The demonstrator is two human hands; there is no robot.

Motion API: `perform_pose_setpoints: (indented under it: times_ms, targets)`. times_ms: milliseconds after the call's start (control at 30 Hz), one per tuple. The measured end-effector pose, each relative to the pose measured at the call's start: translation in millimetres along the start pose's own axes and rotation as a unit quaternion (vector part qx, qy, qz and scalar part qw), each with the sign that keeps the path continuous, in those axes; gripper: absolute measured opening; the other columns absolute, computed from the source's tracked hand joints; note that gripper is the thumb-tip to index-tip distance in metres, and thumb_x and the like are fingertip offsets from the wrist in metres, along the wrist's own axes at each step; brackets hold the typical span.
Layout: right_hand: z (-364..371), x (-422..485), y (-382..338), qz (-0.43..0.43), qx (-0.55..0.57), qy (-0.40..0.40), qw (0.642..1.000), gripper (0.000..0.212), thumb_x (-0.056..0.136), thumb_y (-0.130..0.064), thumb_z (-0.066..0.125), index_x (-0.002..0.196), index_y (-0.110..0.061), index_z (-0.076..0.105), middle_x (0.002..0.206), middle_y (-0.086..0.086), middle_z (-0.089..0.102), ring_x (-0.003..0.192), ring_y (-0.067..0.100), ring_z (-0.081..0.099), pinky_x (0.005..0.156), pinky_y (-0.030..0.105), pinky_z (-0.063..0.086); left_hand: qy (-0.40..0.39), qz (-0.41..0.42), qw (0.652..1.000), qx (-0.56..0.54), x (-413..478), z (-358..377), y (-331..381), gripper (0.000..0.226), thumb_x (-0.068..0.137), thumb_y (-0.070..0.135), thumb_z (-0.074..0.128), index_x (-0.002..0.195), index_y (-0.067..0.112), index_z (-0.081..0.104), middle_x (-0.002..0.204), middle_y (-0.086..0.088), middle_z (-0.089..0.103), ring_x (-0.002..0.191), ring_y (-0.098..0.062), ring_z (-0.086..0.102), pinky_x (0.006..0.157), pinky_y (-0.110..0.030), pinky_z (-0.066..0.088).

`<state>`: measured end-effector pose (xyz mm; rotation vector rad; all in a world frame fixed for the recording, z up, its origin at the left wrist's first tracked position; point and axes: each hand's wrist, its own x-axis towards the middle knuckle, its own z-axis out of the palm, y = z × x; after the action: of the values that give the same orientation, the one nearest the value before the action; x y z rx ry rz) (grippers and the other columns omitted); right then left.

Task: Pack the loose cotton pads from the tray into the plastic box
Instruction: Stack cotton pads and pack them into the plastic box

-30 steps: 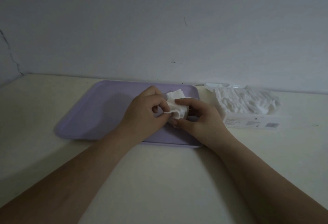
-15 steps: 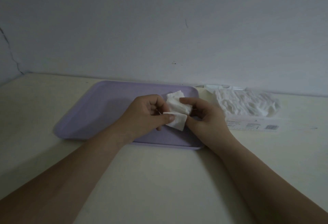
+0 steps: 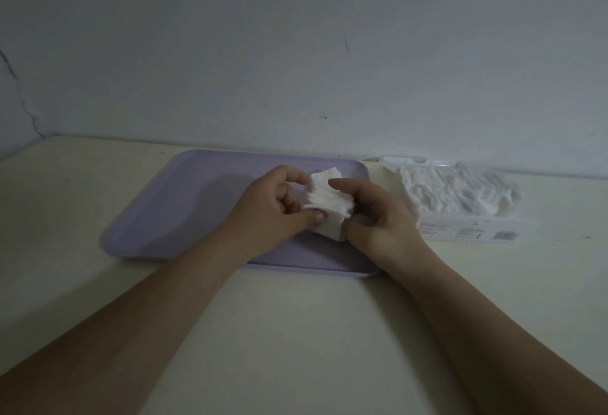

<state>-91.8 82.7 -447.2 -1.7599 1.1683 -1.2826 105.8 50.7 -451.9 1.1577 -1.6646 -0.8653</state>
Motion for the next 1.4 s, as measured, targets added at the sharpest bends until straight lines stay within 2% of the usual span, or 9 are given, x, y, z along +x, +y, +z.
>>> perform_pose_setpoints:
  times_ms: [133,267,400,567,733,900,1000,1067,1400]
  targets:
    - [6.5,-5.3,-0.5,-0.02,-0.09,0.002,0.996,0.057,0.08,-0.02,0.085,0.132,-0.021,0.061,0.114,-0.016,0.067,0.102,-0.01,0.063,0.085,0.002,0.042,-0.022,0.017,1.0,0.002,0.3,2.0,-3.5,0.035,0.081,0.018,0.087,0.108,0.027,0.068,0.069,-0.009,0.06,0.06,-0.014,0.052,0.061,-0.031,0.045]
    - [6.9,-2.1,7.7,-0.06,-0.175,0.125,0.975,0.053,0.089,-0.009,0.071,0.139,-0.019,0.057,0.124,-0.008,0.058,0.106,0.0,0.053,0.09,0.012,0.041,-0.005,0.027,0.999,0.043,0.8,4.3,-8.0,0.032,0.087,0.006,0.074,0.107,0.031,0.068,0.083,-0.002,0.069,0.069,-0.027,0.062,0.069,-0.027,0.05]
    - [4.7,-0.3,7.9,-0.045,-0.176,0.186,0.966,0.06,0.092,0.005,0.055,0.149,-0.014,0.044,0.131,0.002,0.046,0.108,0.003,0.044,0.088,0.004,0.032,0.011,0.029,0.985,0.172,9.6,4.2,-13.0,0.031,0.085,0.016,0.076,0.111,0.031,0.067,0.102,0.009,0.069,0.078,-0.008,0.064,0.083,-0.027,0.054]
    - [9.9,3.1,11.5,-0.011,-0.206,0.179,0.962,0.066,0.094,0.0,0.046,0.156,-0.015,0.034,0.136,0.007,0.043,0.113,0.018,0.045,0.089,0.022,0.032,0.026,0.033,0.967,0.252,27.7,10.4,-8.6,0.032,0.09,0.019,0.07,0.12,0.014,0.066,0.117,-0.008,0.064,0.104,-0.022,0.065,0.093,-0.034,0.052]
    - [11.0,3.5,11.8,-0.009,-0.249,0.166,0.954,0.068,0.097,-0.009,0.044,0.16,-0.02,0.023,0.139,0.007,0.042,0.125,0.031,0.047,0.101,0.05,0.043,-0.007,-0.006,0.964,0.265,58.4,24.9,6.9,0.052,0.096,0.037,0.064,0.144,0.019,0.052,0.138,-0.005,0.058,0.125,-0.023,0.058,0.106,-0.036,0.046]
    - [10.1,4.3,12.9,0.003,-0.244,0.154,0.957,0.071,0.098,-0.008,0.046,0.162,-0.021,0.018,0.14,0.007,0.041,0.128,0.031,0.045,0.103,0.05,0.04,-0.069,-0.084,0.963,0.247,66.3,24.0,8.7,0.067,0.084,0.035,0.079,0.144,0.014,0.055,0.13,-0.006,0.066,0.118,-0.025,0.065,0.103,-0.033,0.049]
    - [10.2,5.1,13.2,0.017,-0.247,0.149,0.957,0.072,0.098,-0.009,0.046,0.162,-0.023,0.017,0.142,0.007,0.039,0.132,0.031,0.042,0.104,0.047,0.035,-0.075,-0.093,0.975,0.187,56.5,11.1,6.5,0.017,0.08,0.027,0.081,0.094,0.019,0.075,0.092,0.001,0.076,0.089,-0.012,0.071,0.075,-0.025,0.054]
    - [10.1,5.7,12.7,0.026,-0.243,0.141,0.959,0.07,0.099,-0.01,0.046,0.162,-0.024,0.016,0.144,0.007,0.038,0.135,0.03,0.04,0.106,0.045,0.031,-0.059,-0.092,0.98,0.164,44.2,2.6,8.3,0.017,0.081,0.02,0.084,0.077,0.022,0.068,0.072,0.012,0.068,0.063,0.006,0.061,0.057,-0.014,0.042]
    - [5.4,5.9,12.4,0.031,-0.164,0.153,0.974,0.062,0.097,-0.019,0.06,0.154,-0.022,0.038,0.151,0.0,0.05,0.138,0.021,0.047,0.116,0.044,0.037,-0.017,-0.092,0.986,-0.141,4.2,-27.6,1.2,0.017,0.079,0.016,0.081,0.091,0.02,0.07,0.07,0.003,0.062,0.06,-0.014,0.046,0.049,-0.02,0.035]
